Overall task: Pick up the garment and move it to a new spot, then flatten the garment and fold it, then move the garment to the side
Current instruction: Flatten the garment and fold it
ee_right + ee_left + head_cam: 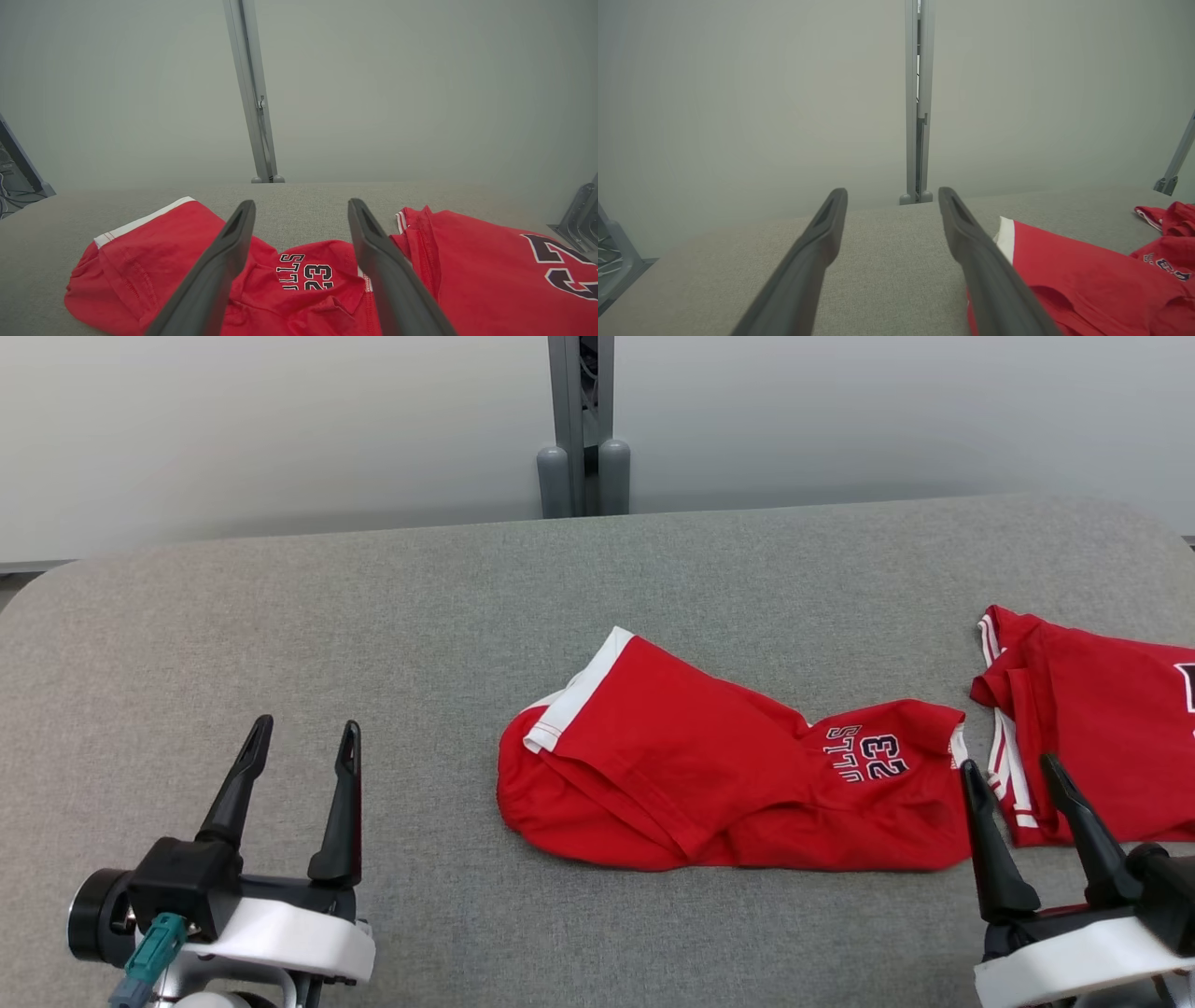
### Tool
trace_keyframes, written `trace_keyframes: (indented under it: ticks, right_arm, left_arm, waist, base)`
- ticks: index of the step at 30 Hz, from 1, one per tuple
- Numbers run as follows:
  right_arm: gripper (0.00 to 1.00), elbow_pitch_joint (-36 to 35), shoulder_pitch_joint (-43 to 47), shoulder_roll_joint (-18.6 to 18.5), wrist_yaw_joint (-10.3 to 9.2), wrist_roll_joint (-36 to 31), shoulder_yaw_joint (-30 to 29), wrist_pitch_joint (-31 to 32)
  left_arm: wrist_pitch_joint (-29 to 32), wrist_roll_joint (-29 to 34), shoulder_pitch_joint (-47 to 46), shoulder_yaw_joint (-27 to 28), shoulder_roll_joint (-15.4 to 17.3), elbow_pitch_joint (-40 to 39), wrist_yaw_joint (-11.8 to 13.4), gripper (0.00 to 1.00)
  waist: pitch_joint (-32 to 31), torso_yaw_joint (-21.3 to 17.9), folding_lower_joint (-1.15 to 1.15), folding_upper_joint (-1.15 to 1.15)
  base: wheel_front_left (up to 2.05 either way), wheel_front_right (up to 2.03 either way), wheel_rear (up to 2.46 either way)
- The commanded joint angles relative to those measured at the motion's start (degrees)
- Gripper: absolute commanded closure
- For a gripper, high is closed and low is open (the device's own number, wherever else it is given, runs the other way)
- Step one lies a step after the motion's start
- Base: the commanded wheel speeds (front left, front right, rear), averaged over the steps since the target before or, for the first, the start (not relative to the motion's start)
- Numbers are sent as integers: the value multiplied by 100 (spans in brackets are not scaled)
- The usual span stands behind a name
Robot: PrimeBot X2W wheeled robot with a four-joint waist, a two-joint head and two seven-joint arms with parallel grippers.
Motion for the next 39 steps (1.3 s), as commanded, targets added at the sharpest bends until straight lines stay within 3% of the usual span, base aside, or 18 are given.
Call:
trace_keyframes:
  ticks: [1, 18, 26, 32, 39]
  right_arm:
    - [0, -55, 99, -43, 1, 113, -54, 26]
    - [0, -121, 30, -35, 1, 60, -133, 138]
    - [0, 384, -830, -379, 1, -489, 1347, 1381]
    - [0, 871, -1550, -828, 1, -457, 2113, 1706]
    - [0, 1664, -2214, -1194, 1, -734, 2490, 1755]
  left_arm:
    - [18, 1, 59, 7, 13, -32, 44, 0]
    - [139, -6, 21, -72, 68, -217, 94, 0]
    - [12, -72, -193, -218, -148, -25, 16, 0]
    - [-182, -173, -263, -349, -377, 333, -117, 0]
    - [-372, -218, -469, -429, -592, 721, -278, 0]
  waist:
    - [-53, -20, 0, 0]
    - [-27, 171, 0, 0]
    - [410, 990, 0, 0]
    - [719, 1528, 0, 0]
    - [910, 1874, 0, 0]
  base:
    - [0, 0, 0]
    - [0, 0, 0]
    - [0, 0, 0]
    - [0, 0, 0]
    - [0, 0, 0]
